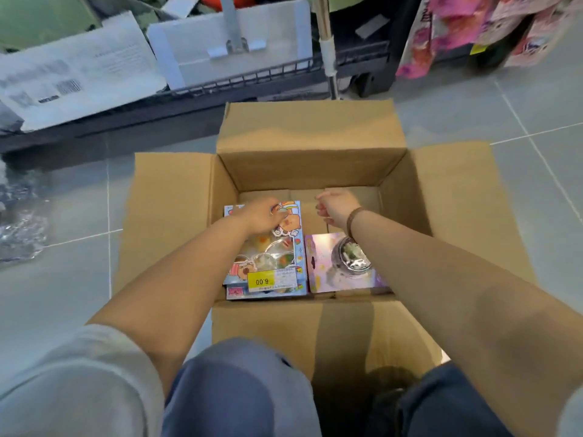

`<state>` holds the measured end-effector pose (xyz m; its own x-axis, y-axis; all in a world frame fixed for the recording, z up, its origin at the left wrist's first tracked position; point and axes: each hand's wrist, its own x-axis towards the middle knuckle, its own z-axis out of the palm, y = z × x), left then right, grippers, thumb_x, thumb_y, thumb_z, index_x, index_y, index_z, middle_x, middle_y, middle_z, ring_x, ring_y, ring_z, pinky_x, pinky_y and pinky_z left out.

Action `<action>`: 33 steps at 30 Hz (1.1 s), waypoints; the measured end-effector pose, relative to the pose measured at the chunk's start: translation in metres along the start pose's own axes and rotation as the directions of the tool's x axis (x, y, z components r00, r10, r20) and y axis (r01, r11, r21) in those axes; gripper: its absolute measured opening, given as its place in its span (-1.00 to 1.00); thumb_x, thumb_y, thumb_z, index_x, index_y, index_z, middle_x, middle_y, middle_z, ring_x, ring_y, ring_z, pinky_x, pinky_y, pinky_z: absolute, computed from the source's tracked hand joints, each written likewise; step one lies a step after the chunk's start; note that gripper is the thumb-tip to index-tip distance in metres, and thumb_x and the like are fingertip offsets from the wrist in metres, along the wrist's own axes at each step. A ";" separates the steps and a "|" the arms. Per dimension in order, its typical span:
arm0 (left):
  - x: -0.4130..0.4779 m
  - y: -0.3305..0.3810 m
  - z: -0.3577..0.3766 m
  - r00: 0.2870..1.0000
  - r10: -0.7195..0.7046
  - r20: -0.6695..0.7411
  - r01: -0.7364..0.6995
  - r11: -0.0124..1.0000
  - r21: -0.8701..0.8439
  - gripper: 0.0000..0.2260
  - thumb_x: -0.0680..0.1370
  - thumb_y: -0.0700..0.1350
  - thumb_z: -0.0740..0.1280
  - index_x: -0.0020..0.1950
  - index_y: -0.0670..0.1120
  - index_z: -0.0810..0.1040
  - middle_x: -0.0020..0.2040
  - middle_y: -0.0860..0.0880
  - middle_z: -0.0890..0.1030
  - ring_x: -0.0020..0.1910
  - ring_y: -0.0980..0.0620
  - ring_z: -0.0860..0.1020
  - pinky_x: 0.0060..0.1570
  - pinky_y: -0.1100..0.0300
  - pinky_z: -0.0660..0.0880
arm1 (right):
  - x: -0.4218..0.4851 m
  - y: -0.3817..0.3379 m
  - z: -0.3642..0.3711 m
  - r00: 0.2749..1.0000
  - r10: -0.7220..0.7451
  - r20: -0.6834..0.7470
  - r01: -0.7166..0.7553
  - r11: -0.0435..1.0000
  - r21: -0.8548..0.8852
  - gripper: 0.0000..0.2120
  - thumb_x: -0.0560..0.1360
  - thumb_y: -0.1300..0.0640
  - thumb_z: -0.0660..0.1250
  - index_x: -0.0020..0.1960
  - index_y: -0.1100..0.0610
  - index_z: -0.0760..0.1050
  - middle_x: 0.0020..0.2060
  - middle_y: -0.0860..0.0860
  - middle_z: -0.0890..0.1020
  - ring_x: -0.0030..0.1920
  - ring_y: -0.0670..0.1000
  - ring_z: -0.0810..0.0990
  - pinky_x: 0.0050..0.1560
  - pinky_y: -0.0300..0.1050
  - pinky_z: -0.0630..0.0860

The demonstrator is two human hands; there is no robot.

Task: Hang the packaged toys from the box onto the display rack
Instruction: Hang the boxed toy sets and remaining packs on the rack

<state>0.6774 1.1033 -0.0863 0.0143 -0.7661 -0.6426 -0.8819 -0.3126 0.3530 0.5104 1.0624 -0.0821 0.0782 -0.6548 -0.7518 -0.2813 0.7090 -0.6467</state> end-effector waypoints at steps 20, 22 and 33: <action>-0.016 0.015 -0.050 0.874 -0.120 -0.471 -0.201 0.792 -0.577 -0.72 0.49 0.11 0.37 -0.29 -0.03 0.46 -0.31 0.04 0.49 -0.28 0.07 0.46 -0.32 0.34 0.40 | -0.004 -0.021 -0.045 0.983 -0.001 -0.186 0.095 0.861 0.499 -0.81 0.59 0.21 0.18 -0.19 0.12 0.42 -0.38 -0.02 0.51 -0.45 -0.14 0.48 -0.43 -0.28 0.38; -0.018 0.011 -0.055 0.864 -0.285 -0.414 -0.250 0.472 -0.845 -0.76 0.48 0.17 0.36 -0.21 0.00 0.54 -0.19 0.02 0.63 -0.17 0.03 0.61 -0.10 0.29 0.57 | -0.002 -0.029 -0.052 0.982 -0.014 -0.189 0.113 0.845 0.523 -0.86 0.60 0.15 0.18 0.05 0.16 0.48 -0.17 0.00 0.54 -0.25 -0.10 0.51 -0.25 -0.26 0.45; -0.010 0.054 -0.034 0.940 -0.296 -0.170 -0.275 -0.363 -0.890 -0.92 0.57 -0.15 0.30 0.03 -0.05 0.43 -0.08 -0.08 0.62 -0.15 -0.02 0.63 -0.22 0.10 0.62 | -0.009 -0.020 -0.020 0.953 -0.237 0.188 0.052 0.741 0.669 -0.71 0.56 -0.13 0.19 0.19 0.00 0.43 0.04 0.03 0.61 0.05 0.03 0.60 0.04 -0.05 0.55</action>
<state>0.6455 1.0748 -0.0376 0.3545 -0.7230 -0.5929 0.7360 -0.1753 0.6539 0.4965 1.0493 -0.0601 0.3207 -0.7427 -0.5878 0.4358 0.6667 -0.6047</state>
